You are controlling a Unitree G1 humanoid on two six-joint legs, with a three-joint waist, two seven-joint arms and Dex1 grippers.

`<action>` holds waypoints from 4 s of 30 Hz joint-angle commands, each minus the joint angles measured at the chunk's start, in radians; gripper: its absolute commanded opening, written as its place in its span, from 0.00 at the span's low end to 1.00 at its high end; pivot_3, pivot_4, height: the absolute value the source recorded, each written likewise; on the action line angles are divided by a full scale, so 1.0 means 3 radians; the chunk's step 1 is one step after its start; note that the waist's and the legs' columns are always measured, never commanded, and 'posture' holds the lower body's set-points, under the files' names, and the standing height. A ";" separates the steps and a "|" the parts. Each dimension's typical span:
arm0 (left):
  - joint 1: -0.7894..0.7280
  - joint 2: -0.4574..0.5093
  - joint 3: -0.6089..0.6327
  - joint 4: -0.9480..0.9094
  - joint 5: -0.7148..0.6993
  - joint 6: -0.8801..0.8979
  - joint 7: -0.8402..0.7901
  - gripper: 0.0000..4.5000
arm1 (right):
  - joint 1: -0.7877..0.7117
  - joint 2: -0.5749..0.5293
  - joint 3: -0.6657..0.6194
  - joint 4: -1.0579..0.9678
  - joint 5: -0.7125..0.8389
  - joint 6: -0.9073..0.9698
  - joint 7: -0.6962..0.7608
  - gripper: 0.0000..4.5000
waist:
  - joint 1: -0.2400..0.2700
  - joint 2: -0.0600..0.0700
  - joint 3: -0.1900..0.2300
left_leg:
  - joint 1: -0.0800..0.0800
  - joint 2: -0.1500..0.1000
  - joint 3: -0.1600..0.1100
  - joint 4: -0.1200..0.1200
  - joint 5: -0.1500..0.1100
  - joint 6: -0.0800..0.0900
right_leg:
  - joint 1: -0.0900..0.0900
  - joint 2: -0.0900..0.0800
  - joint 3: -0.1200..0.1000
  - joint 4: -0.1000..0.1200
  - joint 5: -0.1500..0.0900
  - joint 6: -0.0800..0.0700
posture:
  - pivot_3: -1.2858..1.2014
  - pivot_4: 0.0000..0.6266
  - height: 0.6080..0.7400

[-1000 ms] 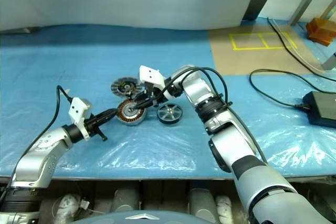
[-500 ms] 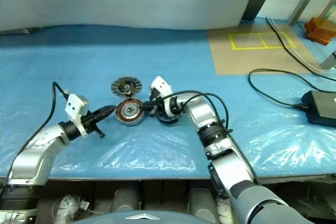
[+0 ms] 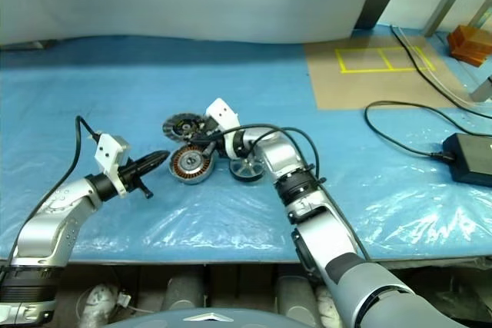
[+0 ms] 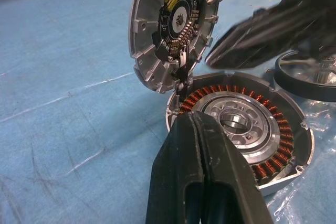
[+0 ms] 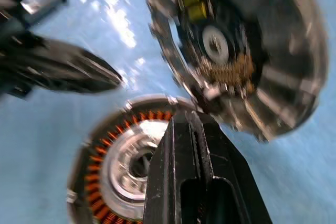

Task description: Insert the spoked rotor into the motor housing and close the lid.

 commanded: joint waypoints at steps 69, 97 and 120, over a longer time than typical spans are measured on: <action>-0.0089 -0.0053 -0.0096 0.0018 0.0025 -0.0035 -0.0017 0.00 | 0.0134 0.0137 0.0502 0.0144 -0.0270 -0.0429 0.0040 0.00 | -0.0005 0.0001 0.0001 | 0.0002 0.0000 0.0000 -0.0009 0.0000 0.0000 | 0.0001 0.0001 -0.0002 -0.0007 0.0006 0.0011 | 0.52 0.24 1.00; 0.0069 0.0196 0.0120 -0.0065 -0.0160 0.0099 -0.0269 0.00 | 0.0196 0.0140 0.0370 0.0063 -0.0074 -0.0250 0.0233 0.00 | -0.0010 0.0001 -0.0002 | 0.0028 -0.0001 0.0003 -0.0031 -0.0001 -0.0002 | 0.0025 0.0003 0.0000 -0.0035 0.0001 0.0003 | 0.52 0.24 1.00; 0.0168 0.0490 -0.0075 -0.0832 -0.0455 0.0370 -0.0652 0.00 | 0.0016 -0.2022 0.0567 -0.1564 0.0108 -0.0741 0.2099 0.21 | -0.0017 -0.0001 0.0000 | 0.0013 0.0000 0.0002 -0.0025 -0.0001 -0.0002 | 0.0017 0.0007 0.0002 -0.0037 0.0011 0.0020 | 0.52 0.24 1.00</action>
